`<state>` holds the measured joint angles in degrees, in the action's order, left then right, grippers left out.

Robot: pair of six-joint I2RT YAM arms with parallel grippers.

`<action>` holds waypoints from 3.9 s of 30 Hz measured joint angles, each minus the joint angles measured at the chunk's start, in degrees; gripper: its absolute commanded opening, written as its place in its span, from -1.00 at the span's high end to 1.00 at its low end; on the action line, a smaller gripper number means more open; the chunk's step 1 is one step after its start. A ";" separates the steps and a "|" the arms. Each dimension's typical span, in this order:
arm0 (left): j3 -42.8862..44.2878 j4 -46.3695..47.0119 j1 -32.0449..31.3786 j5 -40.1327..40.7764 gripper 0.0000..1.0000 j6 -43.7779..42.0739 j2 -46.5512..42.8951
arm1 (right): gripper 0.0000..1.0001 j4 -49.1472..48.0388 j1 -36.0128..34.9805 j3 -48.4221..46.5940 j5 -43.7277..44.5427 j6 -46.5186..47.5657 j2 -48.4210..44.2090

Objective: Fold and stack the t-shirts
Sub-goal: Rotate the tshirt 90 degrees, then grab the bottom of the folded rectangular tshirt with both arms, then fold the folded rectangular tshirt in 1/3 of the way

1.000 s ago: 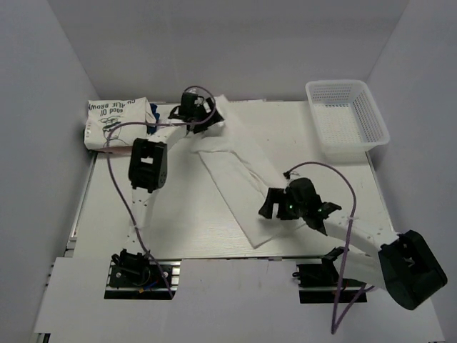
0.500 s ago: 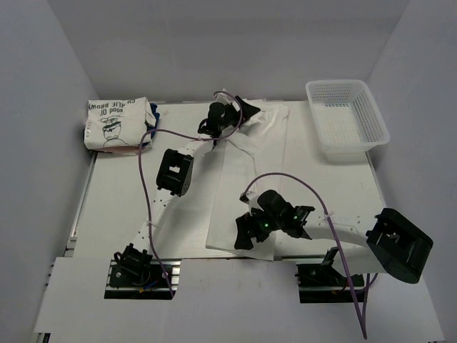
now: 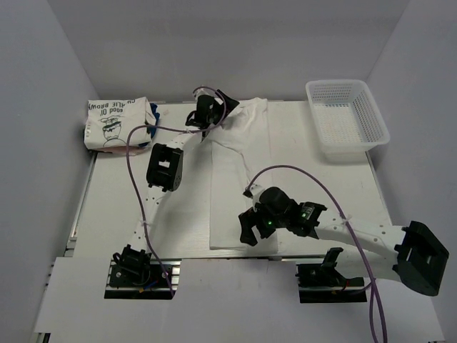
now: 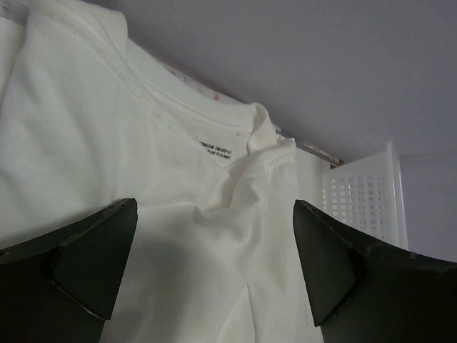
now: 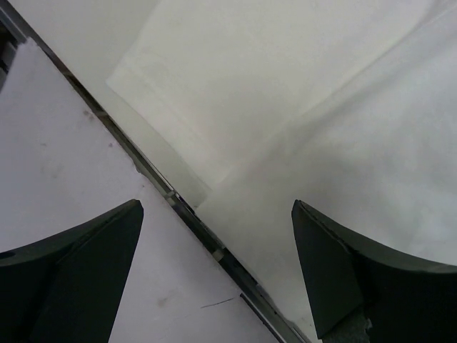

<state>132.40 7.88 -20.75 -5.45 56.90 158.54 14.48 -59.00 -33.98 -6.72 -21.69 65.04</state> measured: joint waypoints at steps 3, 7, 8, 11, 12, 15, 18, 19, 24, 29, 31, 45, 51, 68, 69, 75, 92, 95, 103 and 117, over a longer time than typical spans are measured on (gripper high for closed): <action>1.46 -1.40 2.10 -2.51 -1.00 -1.99 0.04 | -0.81 0.90 0.00 -1.22 1.07 0.02 -2.32; 2.89 -4.70 3.98 -3.15 -1.00 -5.97 -2.47 | -0.81 2.67 0.02 -1.44 4.37 -1.92 -5.75; 1.27 -6.12 4.09 -3.21 -1.00 -7.10 -4.74 | -0.81 3.21 0.04 -1.44 5.62 -2.91 -6.43; -10.05 -9.92 3.96 -5.90 -1.00 -9.94 -17.16 | -0.81 4.31 0.17 -1.07 9.11 -6.43 -8.11; -16.79 -9.92 3.80 -7.87 -1.00 -10.86 -23.50 | -0.81 4.46 0.31 -0.57 10.47 -7.58 -8.66; -35.63 -9.88 2.56 -12.63 -1.00 -12.37 -42.91 | -0.81 6.01 0.76 2.05 13.51 -11.52 -10.49; -60.57 -6.23 -0.92 -15.50 -1.00 -11.76 -64.87 | -0.81 8.61 1.20 4.74 14.38 -14.40 -12.68; -68.74 -4.02 -2.45 -16.24 -1.00 -11.15 -71.17 | -0.81 9.44 1.20 5.66 14.16 -15.23 -13.79; -99.08 -9.29 -11.15 -17.42 -1.00 -7.28 -87.89 | -0.81 12.15 1.22 9.42 10.45 -17.64 -18.16; -110.18 -20.13 -17.22 -17.44 -1.00 -1.53 -99.80 | -0.81 14.84 1.25 11.87 7.82 -19.50 -21.59; -109.85 -22.43 -19.32 -16.92 -1.00 -0.22 -102.95 | -0.81 15.34 1.25 12.79 6.82 -20.33 -22.91; -107.38 -28.28 -28.41 -15.82 -0.58 1.86 -91.03 | -0.26 11.13 1.25 17.46 5.16 -24.48 -25.05; -107.06 -25.24 -30.01 -14.01 0.25 2.05 -86.86 | 0.06 9.51 1.25 17.68 7.76 -25.99 -22.95; -106.09 -22.05 -30.10 -6.95 1.00 0.11 -85.96 | 1.00 9.09 1.22 14.08 17.07 -23.96 -17.18; -105.98 -22.08 -30.10 -6.45 1.00 -0.07 -86.31 | 1.00 8.90 1.25 13.44 17.46 -23.02 -17.07; -102.57 -21.11 -29.92 -0.15 1.00 -1.97 -90.29 | 1.00 6.93 1.25 7.37 22.18 -19.78 -12.76; -74.84 -22.47 -20.85 24.63 1.00 -10.75 -73.59 | 1.00 -0.59 10.51 -21.46 44.35 -12.76 16.04; -72.59 -21.20 -18.14 24.55 1.00 -13.31 -70.12 | 1.00 -2.73 13.35 -24.63 44.11 -10.91 20.81; -67.87 -15.61 -12.41 21.73 1.00 -18.40 -60.33 | 1.00 -6.14 19.65 -34.07 41.22 -6.97 32.09; -54.25 -12.44 -5.97 9.88 -0.87 -24.65 -44.94 | 0.31 -2.03 25.62 -48.78 36.46 -6.67 46.97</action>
<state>78.15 -4.56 -26.72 4.43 32.25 113.60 12.45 -33.39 -82.76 29.74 -28.36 112.01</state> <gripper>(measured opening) 0.513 0.111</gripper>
